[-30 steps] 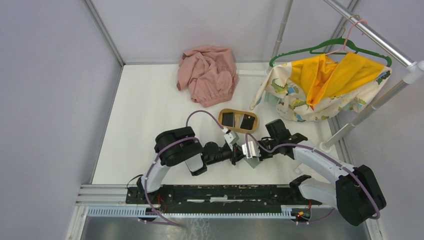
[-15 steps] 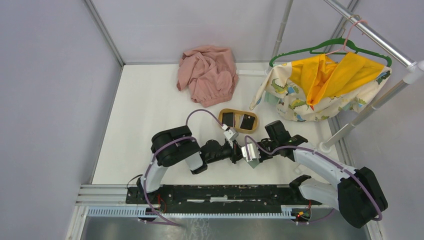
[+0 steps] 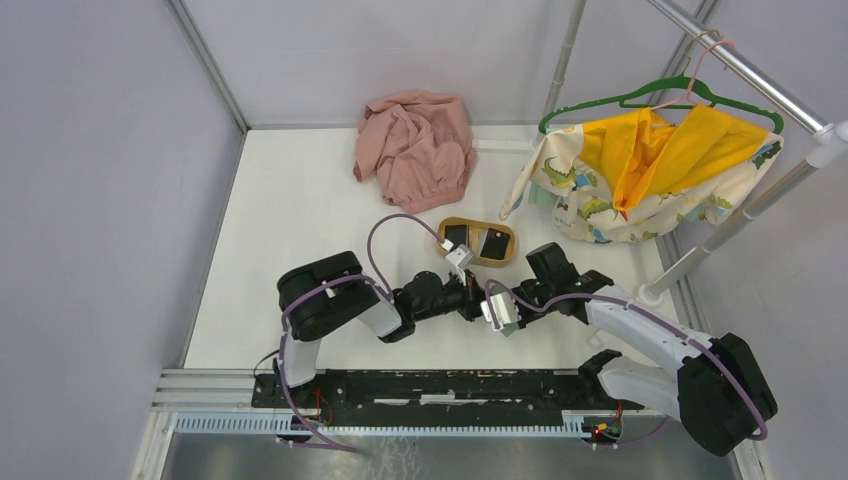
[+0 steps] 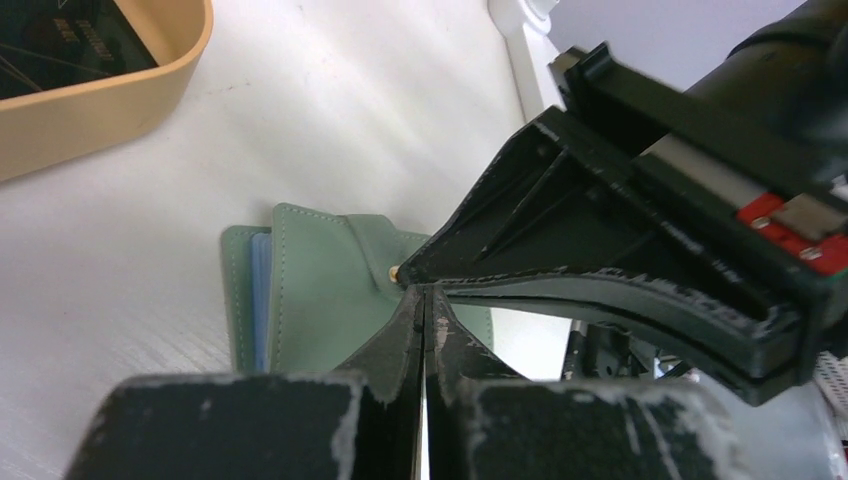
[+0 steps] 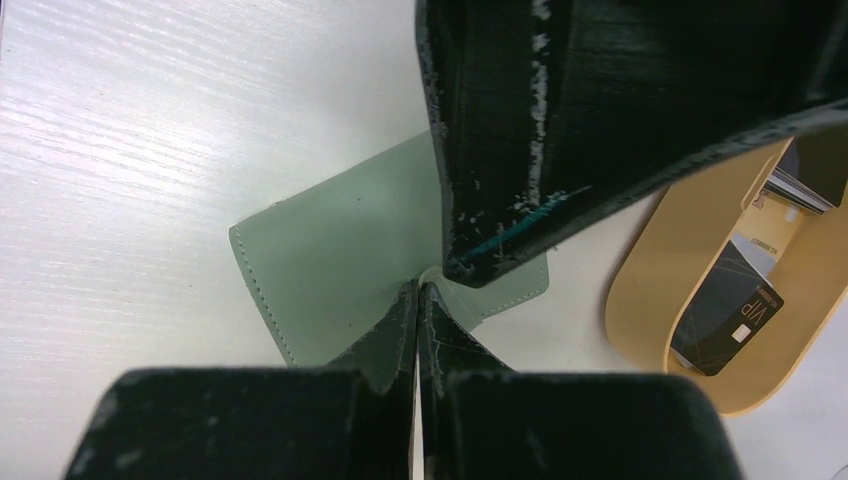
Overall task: Put the credit cards into the card holder
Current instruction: Close the card holder at the center of the board.
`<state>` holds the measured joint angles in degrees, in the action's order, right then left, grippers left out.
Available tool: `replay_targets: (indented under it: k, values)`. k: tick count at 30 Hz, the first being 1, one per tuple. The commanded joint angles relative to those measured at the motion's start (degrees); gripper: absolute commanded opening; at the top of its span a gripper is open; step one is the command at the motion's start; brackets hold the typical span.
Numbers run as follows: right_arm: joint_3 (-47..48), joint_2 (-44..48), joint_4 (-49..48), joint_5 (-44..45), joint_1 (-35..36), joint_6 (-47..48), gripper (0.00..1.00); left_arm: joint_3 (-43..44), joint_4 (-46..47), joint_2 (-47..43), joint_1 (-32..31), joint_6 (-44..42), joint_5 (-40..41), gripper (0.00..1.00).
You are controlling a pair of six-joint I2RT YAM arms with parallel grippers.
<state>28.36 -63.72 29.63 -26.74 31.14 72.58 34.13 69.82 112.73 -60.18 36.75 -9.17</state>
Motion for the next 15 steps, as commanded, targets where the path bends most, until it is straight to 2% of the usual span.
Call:
replay_targets:
  k: [1,7,10,15]
  values:
    - [-7.06,-2.55,16.90,7.80,0.50,0.84,0.00,1.13,-1.73,-3.84,0.19,3.37,0.58,0.02]
    - [-6.35,-4.58,19.11,8.89,2.11,5.60,0.00,0.27,-3.04,-5.21,0.18,4.47,0.50,0.02]
    - [-5.62,-6.03,21.56,8.57,2.40,11.76,0.00,-0.35,-5.31,-6.92,0.21,4.10,0.82,0.03]
    - [-4.45,-12.39,23.17,8.59,2.44,15.13,0.00,-1.76,-7.68,-8.91,0.20,3.90,0.69,0.03]
